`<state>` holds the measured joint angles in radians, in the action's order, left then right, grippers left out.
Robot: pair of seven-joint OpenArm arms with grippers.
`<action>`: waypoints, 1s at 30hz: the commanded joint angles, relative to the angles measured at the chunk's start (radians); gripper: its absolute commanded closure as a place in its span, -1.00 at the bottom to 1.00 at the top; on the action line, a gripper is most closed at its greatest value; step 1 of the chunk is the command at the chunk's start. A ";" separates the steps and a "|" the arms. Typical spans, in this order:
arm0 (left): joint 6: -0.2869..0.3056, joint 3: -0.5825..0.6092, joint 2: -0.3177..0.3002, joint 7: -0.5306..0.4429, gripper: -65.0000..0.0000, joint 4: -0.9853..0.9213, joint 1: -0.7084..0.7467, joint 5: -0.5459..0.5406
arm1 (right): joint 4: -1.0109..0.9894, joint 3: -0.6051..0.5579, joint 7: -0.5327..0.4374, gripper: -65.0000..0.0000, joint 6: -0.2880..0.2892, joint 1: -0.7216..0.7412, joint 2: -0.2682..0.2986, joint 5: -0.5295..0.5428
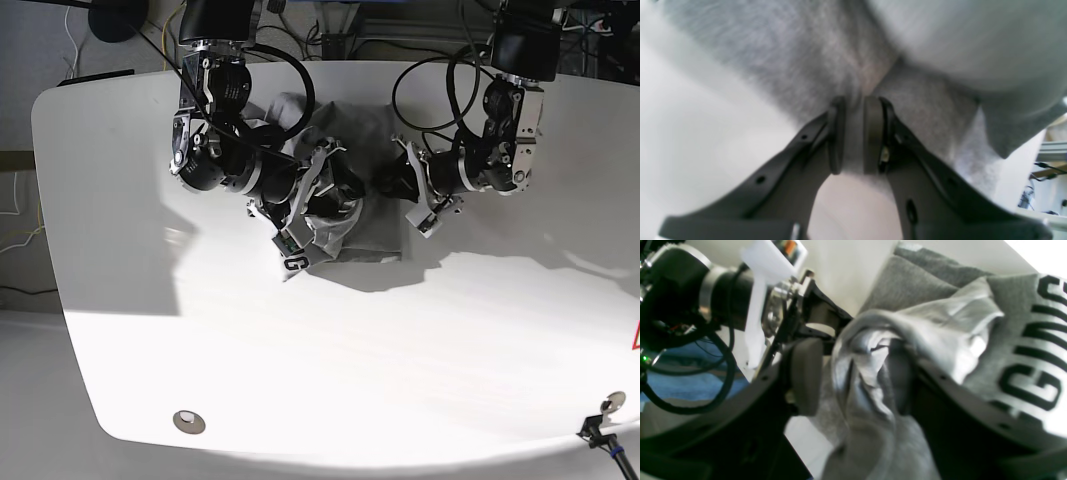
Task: Fold the T-shirt properly
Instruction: 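Grasp the shirt's two ends with both grippers and lift them, then fold the lifted ends inward toward each other with both grippers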
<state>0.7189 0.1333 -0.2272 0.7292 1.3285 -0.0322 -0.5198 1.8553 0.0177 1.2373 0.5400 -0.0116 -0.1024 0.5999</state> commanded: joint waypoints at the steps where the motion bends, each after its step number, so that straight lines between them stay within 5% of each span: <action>1: -0.021 -0.027 -0.027 0.062 0.74 0.026 -0.008 0.046 | 0.019 -0.029 -0.023 -0.14 0.004 0.020 -0.004 0.028; 10: -0.021 -0.126 -0.154 0.088 0.74 0.288 -0.010 0.045 | 0.017 -0.131 -0.023 -0.19 0.002 0.049 -0.003 0.027; 14: -0.021 -0.162 -0.159 0.088 0.74 0.354 0.002 0.045 | 0.013 -0.129 -0.024 -0.19 0.002 0.065 0.057 0.004; 23: -0.021 -0.123 -0.028 0.088 0.74 0.375 0.116 0.046 | 0.013 -0.132 -0.126 -0.16 0.012 0.066 0.088 -0.189; 30: -0.021 0.033 -0.019 0.088 0.74 0.504 0.216 0.045 | -0.079 -0.131 -0.170 0.37 0.012 0.147 0.089 -0.191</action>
<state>0.6949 0.1680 -0.2405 0.8387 1.8080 0.1917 -0.4599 1.7672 -0.1150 1.0874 0.5499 0.1211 -0.0109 0.3946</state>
